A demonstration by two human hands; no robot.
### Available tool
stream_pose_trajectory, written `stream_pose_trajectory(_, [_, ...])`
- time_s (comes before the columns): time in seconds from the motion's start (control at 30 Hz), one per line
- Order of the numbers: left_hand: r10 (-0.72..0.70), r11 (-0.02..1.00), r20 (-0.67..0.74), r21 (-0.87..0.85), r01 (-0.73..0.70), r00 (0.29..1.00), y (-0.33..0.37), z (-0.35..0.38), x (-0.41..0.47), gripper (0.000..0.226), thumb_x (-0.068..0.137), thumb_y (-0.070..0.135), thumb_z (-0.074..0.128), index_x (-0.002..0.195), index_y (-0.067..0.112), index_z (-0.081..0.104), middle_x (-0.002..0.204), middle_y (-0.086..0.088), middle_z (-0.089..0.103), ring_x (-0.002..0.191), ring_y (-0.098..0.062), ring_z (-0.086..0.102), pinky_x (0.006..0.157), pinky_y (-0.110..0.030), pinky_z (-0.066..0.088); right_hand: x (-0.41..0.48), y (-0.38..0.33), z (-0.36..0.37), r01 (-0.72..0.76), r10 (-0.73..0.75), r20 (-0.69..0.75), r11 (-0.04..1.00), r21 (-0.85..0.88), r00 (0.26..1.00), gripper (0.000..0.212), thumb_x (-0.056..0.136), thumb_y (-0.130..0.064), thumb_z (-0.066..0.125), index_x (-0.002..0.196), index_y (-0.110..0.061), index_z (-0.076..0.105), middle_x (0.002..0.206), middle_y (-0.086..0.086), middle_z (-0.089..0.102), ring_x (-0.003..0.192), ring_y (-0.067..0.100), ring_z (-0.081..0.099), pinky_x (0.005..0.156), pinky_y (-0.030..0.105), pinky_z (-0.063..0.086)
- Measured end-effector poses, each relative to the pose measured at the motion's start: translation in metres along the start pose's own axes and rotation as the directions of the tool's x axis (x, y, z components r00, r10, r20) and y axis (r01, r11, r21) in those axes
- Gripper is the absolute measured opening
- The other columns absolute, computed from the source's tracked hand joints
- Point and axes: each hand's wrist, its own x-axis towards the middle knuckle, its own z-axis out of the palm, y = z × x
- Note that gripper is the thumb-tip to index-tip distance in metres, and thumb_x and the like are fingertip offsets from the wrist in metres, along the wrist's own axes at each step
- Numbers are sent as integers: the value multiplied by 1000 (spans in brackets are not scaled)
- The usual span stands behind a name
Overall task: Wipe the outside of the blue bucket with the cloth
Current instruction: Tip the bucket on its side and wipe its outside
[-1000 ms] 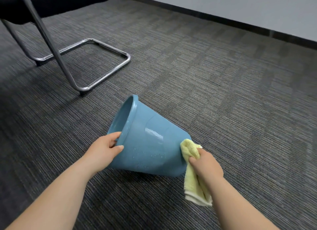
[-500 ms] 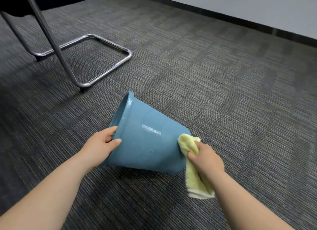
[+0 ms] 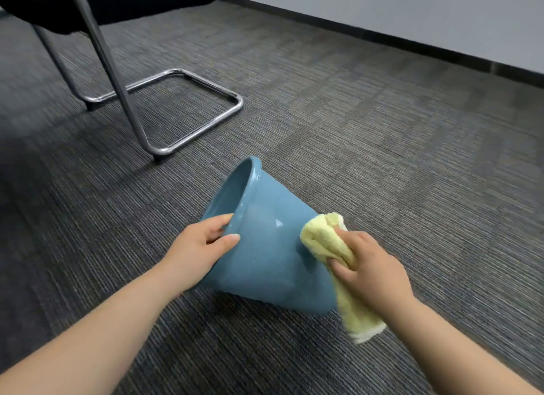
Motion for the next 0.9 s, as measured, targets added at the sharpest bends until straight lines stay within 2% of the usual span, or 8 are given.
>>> stream_pose_trajectory(0.1, [54, 998, 34, -20, -53, 998, 0, 6, 2, 43, 84, 3, 53, 82, 46, 57, 64, 38, 64, 70, 18, 60, 58, 2, 41, -4, -24, -1, 211, -208, -106, 977, 23, 972, 54, 75, -36, 62, 126, -38, 43, 120, -5, 55, 87, 27, 63, 62, 32, 45])
stream_pose_trajectory(0.2, [81, 996, 69, -27, -79, 994, 1, 15, 1, 42, 84, 3, 52, 86, 44, 58, 67, 37, 66, 72, 16, 61, 59, 1, 42, -4, -40, -4, 305, -308, -155, 951, -38, 939, 55, 71, -28, 68, 123, -28, 50, 116, 3, 60, 75, 32, 64, 54, 32, 44])
stream_pose_trajectory(0.43, [43, 988, 56, -150, -34, 997, -3, 14, 3, 39, 85, 6, 51, 82, 42, 64, 72, 23, 72, 73, 6, 66, 61, -7, 48, -24, -50, 8, 484, -500, 16, 830, -277, 866, 63, 41, -38, 80, 101, -29, 65, 93, -1, 71, 52, 18, 63, 44, 18, 46])
stream_pose_trajectory(0.53, [34, 980, 57, -197, -22, 998, -7, 13, 3, 38, 85, 5, 50, 84, 40, 64, 72, 21, 73, 72, 3, 67, 59, -9, 49, -13, -48, 0, 407, -411, 37, 881, -240, 911, 58, 56, -33, 75, 112, -29, 58, 109, 1, 65, 69, 24, 65, 54, 24, 45])
stream_pose_trajectory(0.6, [26, 979, 63, -204, -13, 998, -8, 15, 2, 35, 85, 6, 50, 88, 39, 63, 74, 20, 73, 73, 2, 67, 61, -10, 50, -3, -41, -6, 288, -312, -74, 930, -229, 947, 55, 74, -31, 60, 126, -32, 42, 130, -1, 49, 90, 28, 60, 63, 29, 35])
stream_pose_trajectory(0.67, [24, 978, 59, -207, -11, 998, -10, 16, 2, 34, 84, 7, 52, 89, 39, 63, 75, 20, 73, 75, 1, 67, 62, -11, 51, -5, -44, -5, 289, -321, -114, 928, -234, 940, 56, 70, -31, 64, 123, -30, 47, 126, 1, 54, 82, 28, 62, 59, 28, 38])
stream_pose_trajectory(0.77, [26, 979, 42, -201, -17, 999, -13, 14, 2, 31, 84, 9, 52, 92, 37, 63, 78, 20, 73, 77, 1, 67, 65, -11, 51, -18, -61, 7, 387, -414, -57, 885, -259, 908, 59, 44, -37, 77, 102, -28, 64, 95, 0, 71, 53, 19, 62, 43, 17, 41])
stream_pose_trajectory(0.9, [17, 975, 17, -222, -13, 1000, -16, 11, 1, 32, 84, 9, 52, 86, 39, 64, 76, 22, 73, 76, 4, 66, 63, -9, 50, -15, -56, 10, 406, -420, 14, 869, -282, 908, 59, 47, -33, 79, 103, -27, 64, 97, 2, 70, 56, 21, 63, 48, 20, 45])
